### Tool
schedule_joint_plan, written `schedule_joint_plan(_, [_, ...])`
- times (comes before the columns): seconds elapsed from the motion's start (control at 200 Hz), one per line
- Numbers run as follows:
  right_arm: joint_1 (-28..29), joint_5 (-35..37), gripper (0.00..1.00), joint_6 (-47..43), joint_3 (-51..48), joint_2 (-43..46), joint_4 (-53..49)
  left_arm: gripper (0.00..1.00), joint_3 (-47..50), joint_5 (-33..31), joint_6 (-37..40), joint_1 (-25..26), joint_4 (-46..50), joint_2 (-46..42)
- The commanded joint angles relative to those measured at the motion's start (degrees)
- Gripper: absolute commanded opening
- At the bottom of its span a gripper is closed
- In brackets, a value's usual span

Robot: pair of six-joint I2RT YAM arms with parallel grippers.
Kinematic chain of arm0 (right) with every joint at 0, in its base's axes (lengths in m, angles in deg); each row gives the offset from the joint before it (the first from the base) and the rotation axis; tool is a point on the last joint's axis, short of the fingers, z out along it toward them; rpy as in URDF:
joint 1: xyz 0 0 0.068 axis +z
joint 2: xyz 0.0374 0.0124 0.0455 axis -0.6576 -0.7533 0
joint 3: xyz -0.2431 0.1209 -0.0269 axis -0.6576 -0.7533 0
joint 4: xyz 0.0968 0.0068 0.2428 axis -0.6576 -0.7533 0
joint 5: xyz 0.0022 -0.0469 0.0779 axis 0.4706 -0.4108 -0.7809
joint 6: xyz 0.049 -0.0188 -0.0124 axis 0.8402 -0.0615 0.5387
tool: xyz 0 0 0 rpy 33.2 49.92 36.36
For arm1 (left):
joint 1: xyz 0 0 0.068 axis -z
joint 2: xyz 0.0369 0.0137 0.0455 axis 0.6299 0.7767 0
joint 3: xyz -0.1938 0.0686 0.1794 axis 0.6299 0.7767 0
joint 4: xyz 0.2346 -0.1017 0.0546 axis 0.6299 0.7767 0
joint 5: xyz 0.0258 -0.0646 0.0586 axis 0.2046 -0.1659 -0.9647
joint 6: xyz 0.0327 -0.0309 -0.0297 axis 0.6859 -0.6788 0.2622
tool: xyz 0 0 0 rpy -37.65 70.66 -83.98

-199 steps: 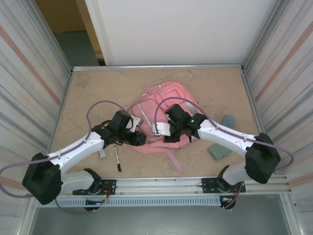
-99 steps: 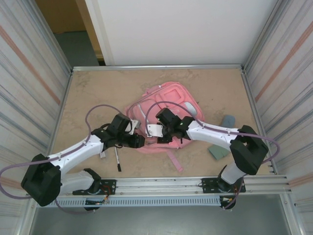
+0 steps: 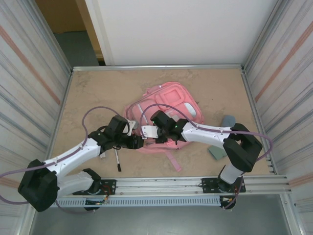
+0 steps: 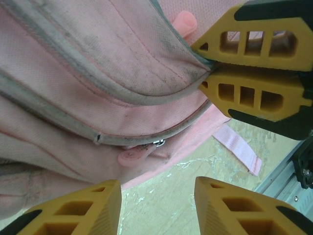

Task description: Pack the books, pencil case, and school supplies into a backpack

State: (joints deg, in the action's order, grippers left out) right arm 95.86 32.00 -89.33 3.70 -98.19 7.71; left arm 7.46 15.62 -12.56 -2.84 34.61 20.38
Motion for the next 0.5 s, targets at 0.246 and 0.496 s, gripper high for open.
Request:
schedule_joint_plan(0.246, [-3.6, -8.7, 0.02, 0.1, 2.2, 10.2, -0.9, 0.45, -5.8, -0.7, 7.4, -0.4, 0.7, -1.2])
schedule_joint_plan(0.496, [-5.5, -11.6, 0.02, 1.0, 2.6, 10.4, -1.6, 0.49, -6.6, -1.3, 8.8, 0.0, -0.4, -0.8])
